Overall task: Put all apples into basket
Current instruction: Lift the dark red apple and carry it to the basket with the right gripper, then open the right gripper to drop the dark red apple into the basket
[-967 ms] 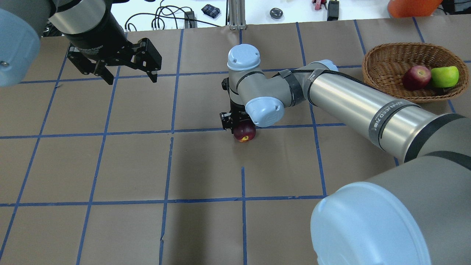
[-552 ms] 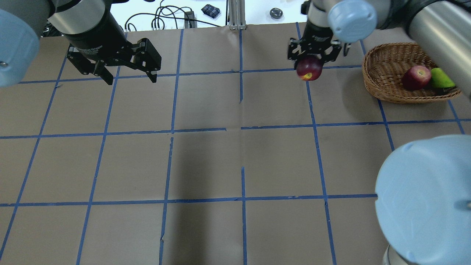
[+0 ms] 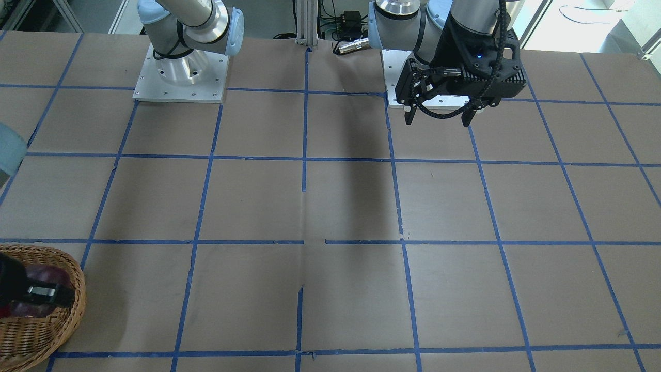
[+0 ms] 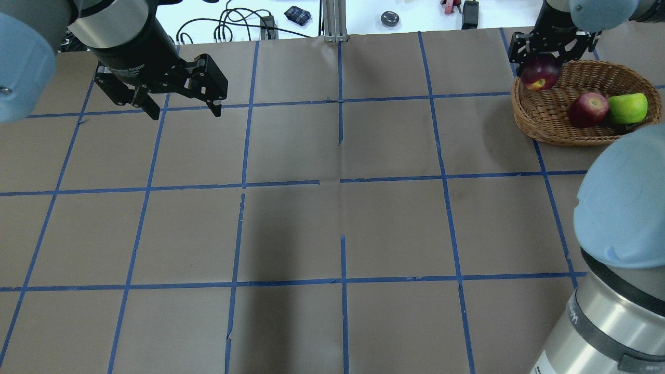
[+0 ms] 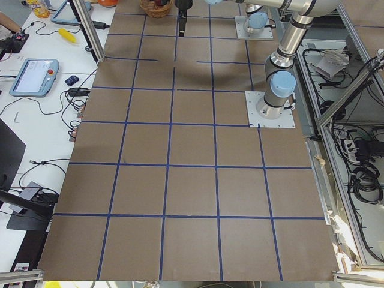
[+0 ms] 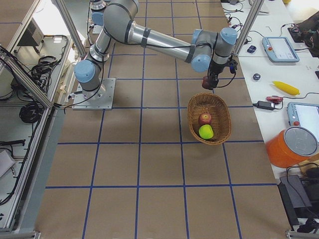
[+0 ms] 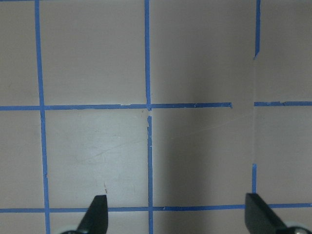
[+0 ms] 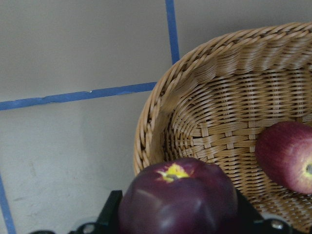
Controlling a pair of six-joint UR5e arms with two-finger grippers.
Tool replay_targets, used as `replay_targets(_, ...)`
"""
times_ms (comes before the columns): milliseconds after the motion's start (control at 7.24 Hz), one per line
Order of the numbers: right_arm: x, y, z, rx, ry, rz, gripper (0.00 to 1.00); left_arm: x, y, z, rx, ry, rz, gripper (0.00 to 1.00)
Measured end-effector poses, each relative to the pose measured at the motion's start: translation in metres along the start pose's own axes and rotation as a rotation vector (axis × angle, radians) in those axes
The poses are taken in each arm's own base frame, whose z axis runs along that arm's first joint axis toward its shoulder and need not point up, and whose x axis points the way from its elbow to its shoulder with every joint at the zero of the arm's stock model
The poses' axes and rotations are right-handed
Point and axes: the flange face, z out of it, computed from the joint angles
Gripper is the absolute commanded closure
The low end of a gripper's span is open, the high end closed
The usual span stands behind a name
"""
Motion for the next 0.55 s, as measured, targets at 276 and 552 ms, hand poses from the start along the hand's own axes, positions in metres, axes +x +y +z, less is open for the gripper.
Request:
replay_targets(276,0.023,-0.012,0.04,-0.014,0.011,-0.033,0.98,0.0,0.0,0.0,0.001,0.0,0.0,0.0)
replay_targets(552,0.045,-0.016,0.066,-0.038,0.011,-0.051,0.43,0.0,0.0,0.0,0.001,0.0,0.0,0.0)
